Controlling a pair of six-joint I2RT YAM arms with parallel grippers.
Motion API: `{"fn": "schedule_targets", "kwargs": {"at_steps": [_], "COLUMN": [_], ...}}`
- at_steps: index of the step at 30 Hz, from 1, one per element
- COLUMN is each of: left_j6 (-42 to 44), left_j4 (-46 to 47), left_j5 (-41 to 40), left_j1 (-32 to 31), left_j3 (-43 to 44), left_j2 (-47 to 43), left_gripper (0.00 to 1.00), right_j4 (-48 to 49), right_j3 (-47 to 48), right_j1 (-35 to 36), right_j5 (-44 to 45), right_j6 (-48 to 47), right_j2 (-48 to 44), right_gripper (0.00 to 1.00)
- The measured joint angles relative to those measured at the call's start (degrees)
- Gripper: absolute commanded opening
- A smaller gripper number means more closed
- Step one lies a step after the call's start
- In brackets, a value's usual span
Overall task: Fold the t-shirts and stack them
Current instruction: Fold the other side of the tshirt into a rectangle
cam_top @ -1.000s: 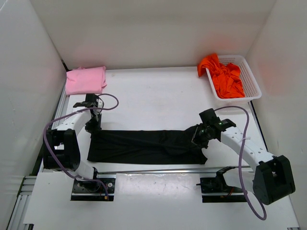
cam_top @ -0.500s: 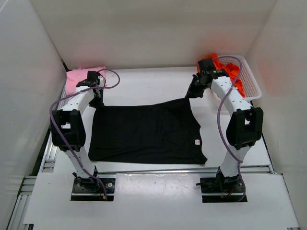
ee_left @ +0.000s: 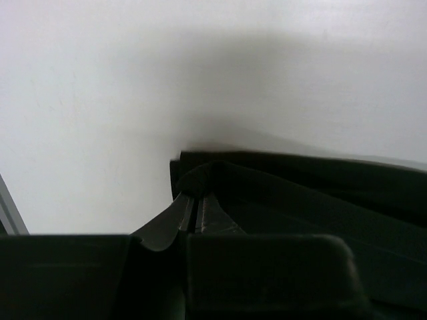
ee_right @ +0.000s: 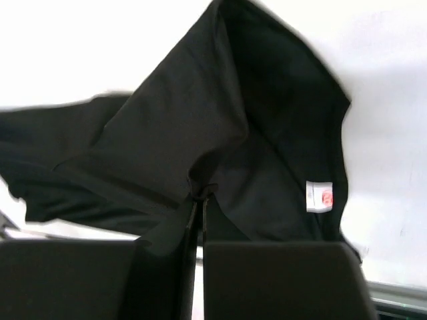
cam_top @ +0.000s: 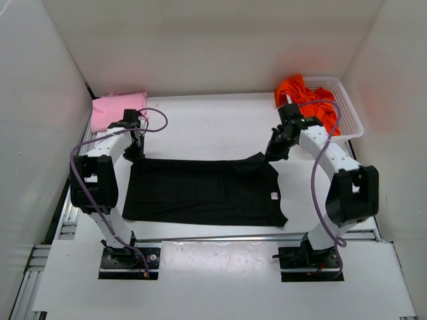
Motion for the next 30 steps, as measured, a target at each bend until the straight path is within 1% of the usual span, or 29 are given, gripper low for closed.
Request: {"fn": "schedule_targets", "kwargs": {"at_steps": [5, 8, 10, 12, 14, 15, 18, 21, 23, 25, 27, 28, 29, 30], "left_j6": [0.0, 0.0, 0.0, 0.0, 0.0, 0.0, 0.0, 0.0, 0.1, 0.3, 0.1, 0.2, 0.3, 0.5], "left_j4": [-0.2, -0.7, -0.9, -1.0, -0.8, -0.8, -0.7, -0.2, -0.2, -0.5, -0.7, -0.7, -0.8, -0.7], "left_j5": [-0.2, -0.3, -0.4, -0.4, -0.7, -1.0, -1.9, -2.8, -3.1, -3.3, -3.5, -3.9, -4.3, -4.9], "left_j1": [-0.2, -0.2, -0.2, -0.2, -0.2, -0.2, -0.2, -0.2, -0.2, -0.2, -0.2, -0.2, -0.2, -0.3], "left_j3": [-8.0, -11.2, -12.3, -12.6, -12.6, -12.6, -12.7, -13.9, -15.7, -17.3, -18.3, -18.7, -18.9, -19.0], "left_j2": [-4.0, -5.4, -5.4, -5.4, -5.4, -5.4, -5.4, -5.7, -6.5, -7.5, -8.5, -9.0, -9.6, -10.3], "left_gripper": [0.10, 0.16, 0.19, 0.21, 0.25, 0.25, 0.30, 0.31, 0.39, 0.54, 0.76, 0.82, 1.00, 1.00], "right_j4": [2.8, 4.5, 5.0, 5.4, 5.8, 6.6, 8.1, 8.6, 8.6, 8.6, 8.6, 8.6, 8.5, 8.4], "right_j3": [-11.5, -18.4, -21.6, -23.4, -23.6, -23.6, -23.5, -23.5, -23.5, -23.5, -23.5, -23.4, -23.2, -22.8], "right_j1": [0.8, 2.6, 4.0, 5.2, 5.7, 5.8, 5.9, 5.9, 5.9, 5.9, 5.9, 5.9, 5.9, 5.9], "right_j5": [-1.7, -2.7, -3.0, -3.3, -3.4, -3.4, -3.5, -3.7, -3.8, -3.8, -4.0, -4.2, -4.3, -4.5], "right_j6": [1.5, 2.9, 3.8, 4.6, 5.3, 5.7, 6.1, 6.3, 6.3, 6.3, 6.2, 6.2, 6.2, 6.1], "right_j2": [-10.3, -13.3, -13.2, -12.5, -11.8, -11.5, -10.5, -8.9, -8.3, -8.0, -7.7, -7.5, -7.3, -6.8], "right_gripper": [0.00, 0.00, 0.00, 0.00, 0.00, 0.00, 0.00, 0.00, 0.00, 0.00, 0.00, 0.00, 0.00, 0.00]}}
